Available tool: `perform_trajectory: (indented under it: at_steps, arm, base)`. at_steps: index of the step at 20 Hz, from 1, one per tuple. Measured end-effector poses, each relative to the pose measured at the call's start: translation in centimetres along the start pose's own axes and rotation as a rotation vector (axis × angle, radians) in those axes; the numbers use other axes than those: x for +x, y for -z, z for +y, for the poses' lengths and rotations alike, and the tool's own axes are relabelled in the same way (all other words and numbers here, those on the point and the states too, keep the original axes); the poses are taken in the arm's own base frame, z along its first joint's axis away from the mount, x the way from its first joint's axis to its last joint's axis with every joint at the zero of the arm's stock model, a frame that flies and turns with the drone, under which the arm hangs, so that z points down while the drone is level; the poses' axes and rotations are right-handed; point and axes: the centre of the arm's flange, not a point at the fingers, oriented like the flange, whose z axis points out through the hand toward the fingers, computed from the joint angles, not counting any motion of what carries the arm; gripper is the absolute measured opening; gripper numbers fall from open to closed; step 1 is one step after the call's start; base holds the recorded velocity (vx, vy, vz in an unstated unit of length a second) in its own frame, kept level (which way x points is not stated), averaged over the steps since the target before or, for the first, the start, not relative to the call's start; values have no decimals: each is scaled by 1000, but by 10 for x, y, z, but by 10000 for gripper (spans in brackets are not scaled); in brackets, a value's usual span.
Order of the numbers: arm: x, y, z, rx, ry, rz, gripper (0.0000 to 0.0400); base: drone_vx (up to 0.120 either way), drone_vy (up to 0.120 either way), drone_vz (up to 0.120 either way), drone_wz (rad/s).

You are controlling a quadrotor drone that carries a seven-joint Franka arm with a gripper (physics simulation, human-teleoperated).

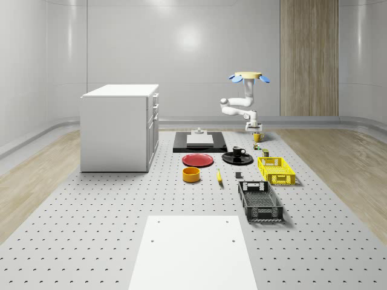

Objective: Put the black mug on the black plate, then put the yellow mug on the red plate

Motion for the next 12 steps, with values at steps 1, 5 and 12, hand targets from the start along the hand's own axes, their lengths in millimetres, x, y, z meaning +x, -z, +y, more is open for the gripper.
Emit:
perform_trajectory:
  at_steps: [1, 5, 12]
  arm:
    - [0, 0, 0, 0, 0, 0, 129]
    - [0, 0, 0, 0, 0, 0, 117]
    - [0, 6, 0, 0, 0, 0, 111]
  base:
    - [0, 0, 0, 0]
    - [0, 0, 0, 0]
    - [0, 0, 0, 0]
